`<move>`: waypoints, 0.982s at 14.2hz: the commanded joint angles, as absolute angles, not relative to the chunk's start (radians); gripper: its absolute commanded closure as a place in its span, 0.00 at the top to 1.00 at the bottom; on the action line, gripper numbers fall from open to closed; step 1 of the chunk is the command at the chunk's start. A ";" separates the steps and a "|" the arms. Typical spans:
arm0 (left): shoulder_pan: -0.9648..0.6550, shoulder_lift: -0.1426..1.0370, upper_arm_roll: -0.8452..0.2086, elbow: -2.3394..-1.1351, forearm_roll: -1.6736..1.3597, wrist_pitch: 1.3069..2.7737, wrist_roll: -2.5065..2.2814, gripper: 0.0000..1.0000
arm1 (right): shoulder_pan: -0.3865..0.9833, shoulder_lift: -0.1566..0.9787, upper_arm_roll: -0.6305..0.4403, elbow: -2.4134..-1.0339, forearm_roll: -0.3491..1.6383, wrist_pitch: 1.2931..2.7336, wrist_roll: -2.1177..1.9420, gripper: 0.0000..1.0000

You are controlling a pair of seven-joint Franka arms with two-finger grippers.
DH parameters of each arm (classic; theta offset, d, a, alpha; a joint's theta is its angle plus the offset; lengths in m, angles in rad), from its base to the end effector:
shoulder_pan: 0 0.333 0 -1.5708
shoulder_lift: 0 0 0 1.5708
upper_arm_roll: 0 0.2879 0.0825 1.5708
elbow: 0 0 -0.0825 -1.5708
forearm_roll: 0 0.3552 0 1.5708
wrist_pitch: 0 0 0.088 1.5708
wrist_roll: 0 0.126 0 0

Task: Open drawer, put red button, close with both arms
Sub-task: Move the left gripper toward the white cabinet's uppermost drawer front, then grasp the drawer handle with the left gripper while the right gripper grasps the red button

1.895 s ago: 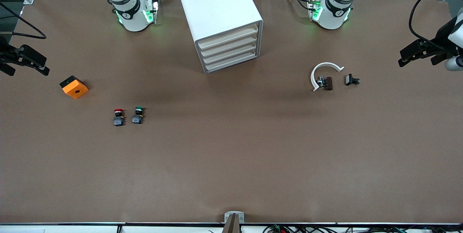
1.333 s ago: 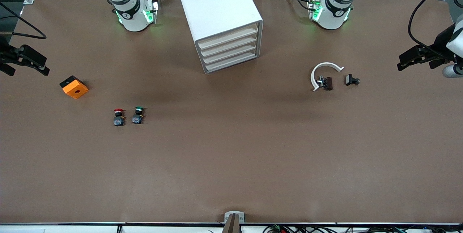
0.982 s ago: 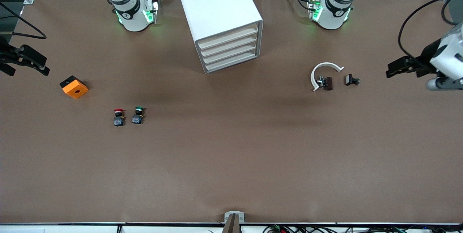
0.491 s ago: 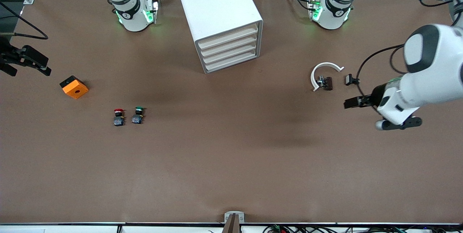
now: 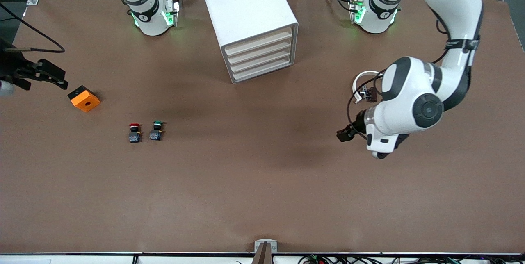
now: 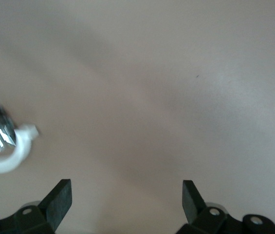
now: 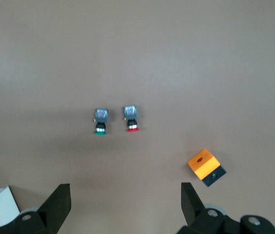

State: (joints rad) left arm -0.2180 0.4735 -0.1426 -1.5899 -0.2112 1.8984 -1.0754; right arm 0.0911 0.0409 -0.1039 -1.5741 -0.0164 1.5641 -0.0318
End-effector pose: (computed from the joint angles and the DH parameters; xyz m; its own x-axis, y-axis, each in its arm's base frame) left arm 0.5803 -0.2296 0.3232 0.6545 0.6943 -0.2993 0.7203 -0.6929 -0.0321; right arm 0.5341 -0.0079 0.5538 0.9985 0.0188 -0.0513 0.0198 -0.9996 0.0190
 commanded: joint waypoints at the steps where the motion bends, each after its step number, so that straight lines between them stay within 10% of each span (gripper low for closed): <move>1: -0.270 0.543 -0.140 -1.517 -0.244 1.890 -1.331 1.00 | 0.126 0.121 -0.107 -1.575 -0.034 1.540 -0.009 1.00; 14: -0.341 0.669 -0.153 -1.520 -0.710 1.663 -2.101 1.00 | 0.126 0.242 -0.107 -2.175 -0.032 2.388 -0.006 1.00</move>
State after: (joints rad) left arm -0.3469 0.6459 -0.1487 -1.5450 -0.6640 1.7223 -2.0737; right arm 0.1340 0.2202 -0.1084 -2.1496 -0.0167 2.3437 -0.0166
